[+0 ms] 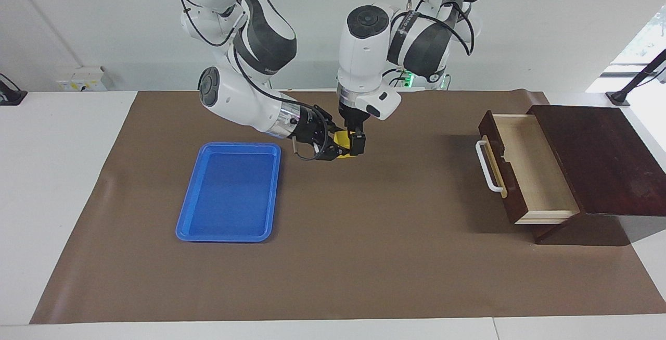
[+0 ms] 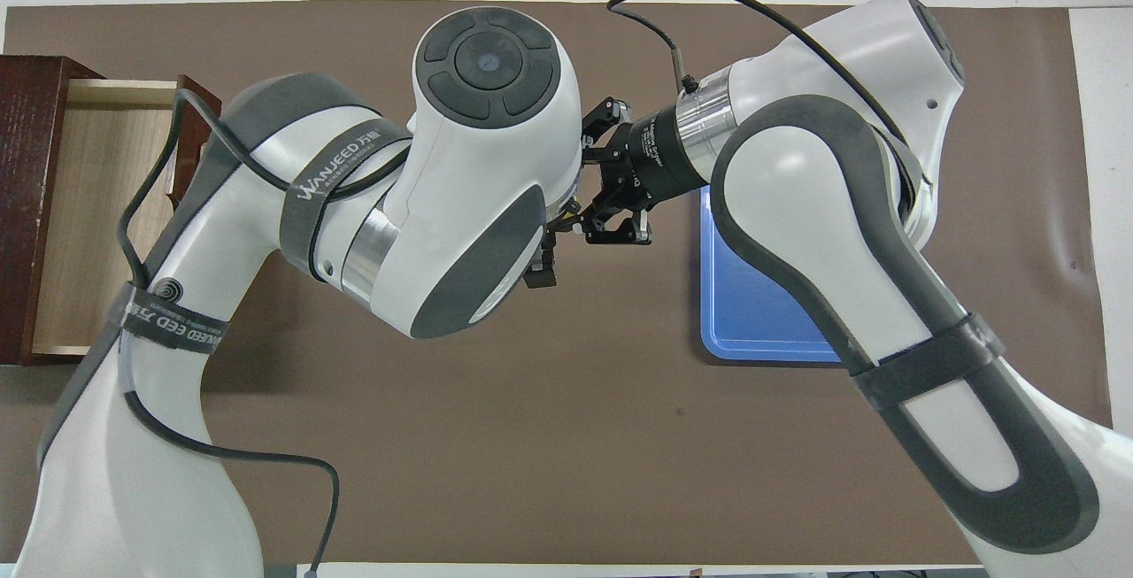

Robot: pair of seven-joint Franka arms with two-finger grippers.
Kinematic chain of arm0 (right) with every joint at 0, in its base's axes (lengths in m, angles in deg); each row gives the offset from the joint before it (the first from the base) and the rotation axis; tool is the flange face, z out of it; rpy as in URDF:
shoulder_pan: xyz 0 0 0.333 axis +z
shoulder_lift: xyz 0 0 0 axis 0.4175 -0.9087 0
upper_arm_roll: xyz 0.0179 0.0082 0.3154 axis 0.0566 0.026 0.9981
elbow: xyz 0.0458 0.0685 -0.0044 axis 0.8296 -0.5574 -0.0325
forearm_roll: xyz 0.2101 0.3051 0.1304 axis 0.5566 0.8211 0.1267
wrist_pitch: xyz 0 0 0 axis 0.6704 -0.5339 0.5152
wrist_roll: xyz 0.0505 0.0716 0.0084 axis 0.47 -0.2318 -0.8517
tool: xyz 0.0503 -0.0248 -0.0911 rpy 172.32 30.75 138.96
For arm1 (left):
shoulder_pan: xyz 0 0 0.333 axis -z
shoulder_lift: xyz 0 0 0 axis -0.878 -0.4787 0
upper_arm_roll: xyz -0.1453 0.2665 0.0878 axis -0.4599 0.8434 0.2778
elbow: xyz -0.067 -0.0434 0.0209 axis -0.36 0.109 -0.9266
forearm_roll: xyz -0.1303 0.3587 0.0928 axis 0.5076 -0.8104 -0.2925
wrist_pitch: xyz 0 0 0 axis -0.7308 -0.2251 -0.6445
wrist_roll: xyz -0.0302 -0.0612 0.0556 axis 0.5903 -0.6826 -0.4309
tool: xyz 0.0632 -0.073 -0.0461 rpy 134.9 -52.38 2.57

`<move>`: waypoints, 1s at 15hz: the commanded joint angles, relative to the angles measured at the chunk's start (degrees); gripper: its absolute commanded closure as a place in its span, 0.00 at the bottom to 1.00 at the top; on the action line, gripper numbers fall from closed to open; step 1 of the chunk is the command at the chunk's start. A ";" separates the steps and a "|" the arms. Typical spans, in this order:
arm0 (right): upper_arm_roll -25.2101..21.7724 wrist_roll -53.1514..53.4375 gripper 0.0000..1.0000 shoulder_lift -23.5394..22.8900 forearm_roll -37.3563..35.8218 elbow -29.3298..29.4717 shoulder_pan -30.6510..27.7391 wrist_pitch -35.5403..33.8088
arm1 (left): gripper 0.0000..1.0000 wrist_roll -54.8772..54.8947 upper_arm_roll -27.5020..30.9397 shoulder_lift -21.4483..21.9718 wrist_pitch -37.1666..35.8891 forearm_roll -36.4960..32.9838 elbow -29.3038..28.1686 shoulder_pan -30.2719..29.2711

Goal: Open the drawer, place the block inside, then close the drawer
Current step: 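Grasp the cube with the left gripper while the right gripper opens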

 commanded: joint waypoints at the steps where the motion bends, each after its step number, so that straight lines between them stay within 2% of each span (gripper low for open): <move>1: 0.17 1.64 1.00 0.67 0.55 -0.09 -0.11 0.35 | 0.22 -0.86 1.24 -1.56 -2.27 -0.52 2.88 1.24; 2: 0.17 1.64 1.00 0.67 0.56 -0.09 -0.11 0.35 | 0.30 -0.77 1.24 -1.56 -2.27 -0.52 2.88 1.16; 3: 0.17 1.64 1.00 0.67 0.56 -0.09 -0.19 0.35 | 0.44 -0.77 1.32 -1.56 -2.10 -0.52 2.88 1.15; 5: 0.17 1.64 1.00 0.67 0.56 -0.09 -0.19 0.35 | 0.96 -0.42 1.24 -1.38 -1.49 -0.43 2.79 0.72; 6: 0.17 1.64 1.00 0.67 0.56 -0.09 -0.19 0.35 | 1.00 -0.42 1.24 -1.38 -1.48 -0.43 2.88 0.63; 13: 0.09 1.64 1.00 0.58 0.56 -0.09 -0.28 0.27 | 1.00 -0.16 0.97 -0.94 -1.13 -0.52 2.79 0.54; 14: 0.08 2.16 0.59 0.58 0.90 -0.09 -0.46 0.18 | 1.00 -0.15 0.97 -0.94 -1.22 -0.52 2.79 0.54; 15: 0.00 3.30 0.01 0.66 0.99 -0.09 -0.46 0.44 | 1.00 -0.15 0.89 -0.86 -1.13 -0.52 2.79 0.45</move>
